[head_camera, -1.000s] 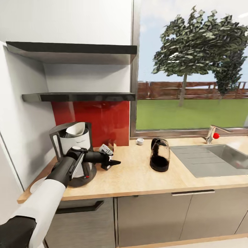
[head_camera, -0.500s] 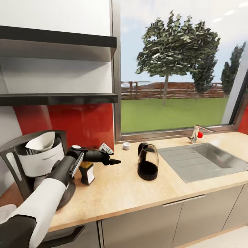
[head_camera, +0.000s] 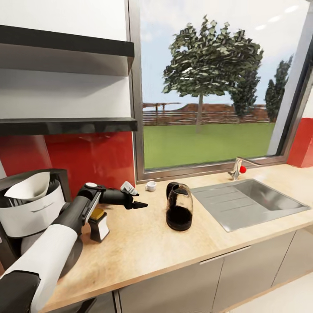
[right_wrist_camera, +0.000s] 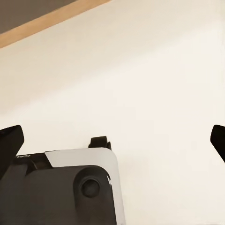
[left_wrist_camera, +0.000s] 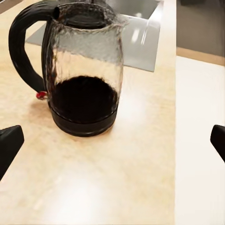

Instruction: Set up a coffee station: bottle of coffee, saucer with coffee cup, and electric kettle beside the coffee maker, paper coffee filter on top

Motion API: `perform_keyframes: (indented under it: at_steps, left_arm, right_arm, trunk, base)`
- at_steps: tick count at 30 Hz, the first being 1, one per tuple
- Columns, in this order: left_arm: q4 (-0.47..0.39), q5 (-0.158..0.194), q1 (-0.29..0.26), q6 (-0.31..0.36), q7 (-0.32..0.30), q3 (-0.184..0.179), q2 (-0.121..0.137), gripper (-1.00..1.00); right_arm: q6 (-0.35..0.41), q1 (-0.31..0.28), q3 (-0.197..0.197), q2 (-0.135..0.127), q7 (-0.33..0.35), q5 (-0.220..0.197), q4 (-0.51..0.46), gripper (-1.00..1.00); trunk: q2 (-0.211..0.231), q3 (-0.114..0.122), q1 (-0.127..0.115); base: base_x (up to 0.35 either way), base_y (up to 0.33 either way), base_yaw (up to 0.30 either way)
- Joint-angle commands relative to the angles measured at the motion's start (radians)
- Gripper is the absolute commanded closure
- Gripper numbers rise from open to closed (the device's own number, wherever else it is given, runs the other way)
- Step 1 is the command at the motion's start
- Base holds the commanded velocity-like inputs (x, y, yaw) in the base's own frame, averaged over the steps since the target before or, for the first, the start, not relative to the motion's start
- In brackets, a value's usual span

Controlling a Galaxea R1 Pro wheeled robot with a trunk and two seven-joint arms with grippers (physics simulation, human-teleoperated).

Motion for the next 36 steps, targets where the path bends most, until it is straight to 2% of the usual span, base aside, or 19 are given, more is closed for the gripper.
perform_keyframes:
  at_steps: [1,7,15,24,28,31,36]
  left_arm:
    - [-0.002,-0.003,-0.001,0.010,-0.004,-0.001,0.000,-1.00]
    - [-0.003,-0.005,-0.009,0.014,-0.004,-0.001,0.000,-1.00]
    - [-0.036,-0.007,-0.011,0.015,-0.002,-0.002,0.000,-1.00]
    - [-0.039,-0.008,-0.002,0.013,0.004,0.000,0.003,-1.00]
    - [-0.038,-0.009,0.002,0.011,0.006,0.000,0.032,-1.00]
    - [-0.038,-0.010,0.004,0.011,0.006,-0.002,0.036,-1.00]
    - [-0.038,-0.034,0.004,0.009,0.007,-0.003,0.038,-1.00]
  right_arm:
    - [-0.004,-0.001,0.008,0.000,0.004,-0.011,0.002,-1.00]
    - [-0.004,-0.001,0.008,0.000,0.003,-0.011,0.002,-1.00]
    - [-0.005,-0.001,0.008,0.000,0.003,-0.010,0.002,-1.00]
    - [-0.007,-0.001,0.008,0.000,0.003,-0.010,0.002,-1.00]
    - [-0.007,-0.001,0.008,0.000,0.003,-0.011,0.002,-1.00]
    - [-0.007,-0.001,0.008,0.000,0.003,-0.011,0.003,-1.00]
    - [-0.005,0.001,0.008,-0.002,0.003,-0.011,0.003,-1.00]
  trunk:
    - [-0.001,0.000,0.000]
    - [-0.001,0.000,0.000]
    - [-0.001,0.000,0.000]
    - [-0.001,0.000,0.000]
    - [-0.001,0.000,0.000]
    - [-0.001,0.000,0.000]
    - [-0.001,0.000,0.000]
  base:
    - [0.000,0.000,-0.246]
    - [0.001,0.000,-0.081]
    - [0.218,0.000,-0.001]
    - [0.004,0.000,0.000]
    - [0.101,0.000,0.000]
    - [0.280,0.000,0.000]
    - [0.141,0.000,0.000]
